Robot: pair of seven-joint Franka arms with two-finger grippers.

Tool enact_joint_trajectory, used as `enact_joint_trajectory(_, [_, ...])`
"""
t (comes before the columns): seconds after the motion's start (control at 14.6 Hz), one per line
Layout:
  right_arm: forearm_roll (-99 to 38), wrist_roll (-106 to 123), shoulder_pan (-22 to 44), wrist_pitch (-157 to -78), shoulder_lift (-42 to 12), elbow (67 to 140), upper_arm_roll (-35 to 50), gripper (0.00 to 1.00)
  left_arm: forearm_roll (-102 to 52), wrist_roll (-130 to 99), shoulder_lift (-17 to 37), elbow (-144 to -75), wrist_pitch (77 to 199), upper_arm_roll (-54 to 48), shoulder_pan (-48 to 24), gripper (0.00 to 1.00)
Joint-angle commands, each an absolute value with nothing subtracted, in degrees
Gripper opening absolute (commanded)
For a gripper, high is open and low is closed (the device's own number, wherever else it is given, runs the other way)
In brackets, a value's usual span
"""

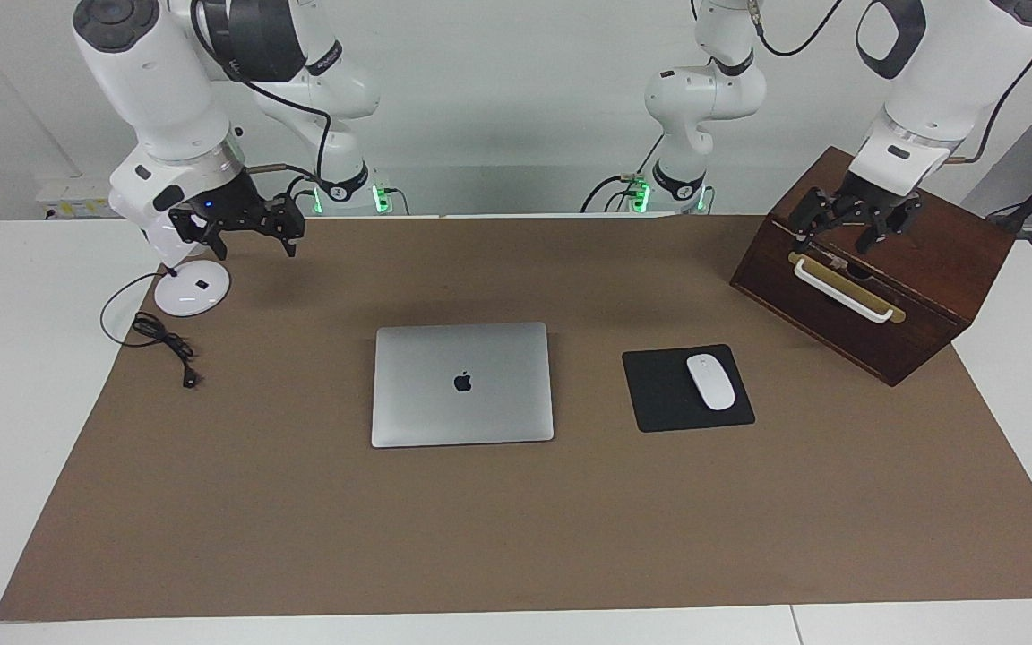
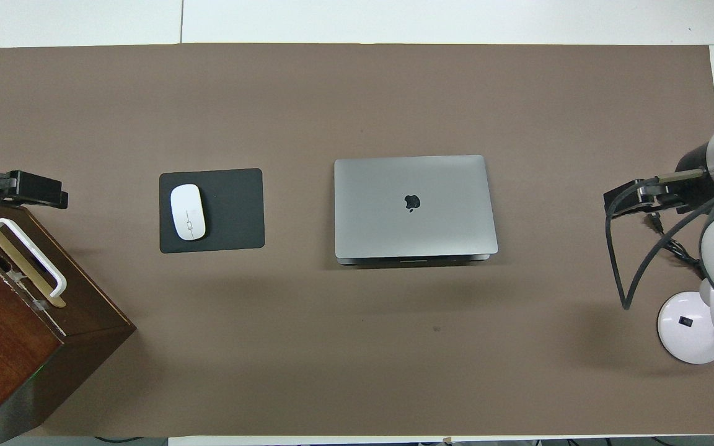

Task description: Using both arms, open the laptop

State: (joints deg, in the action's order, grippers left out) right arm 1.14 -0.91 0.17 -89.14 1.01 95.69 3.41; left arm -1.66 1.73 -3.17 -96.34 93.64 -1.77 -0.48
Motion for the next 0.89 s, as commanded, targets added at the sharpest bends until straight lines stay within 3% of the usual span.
enact_joint_trajectory(0.0, [0.4, -1.2, -0.5, -90.1, 1.9, 96.7, 3.9, 1.0, -1.9, 1.1, -4.2, -97.8, 94.4, -1.4, -1.0, 1.0])
enact_joint_trajectory(0.82, [0.4, -1.1, -1.0, -90.1, 2.1, 97.1, 3.9, 1.0, -1.8, 1.4, -4.7, -98.5, 93.3, -1.3, -1.0, 1.0])
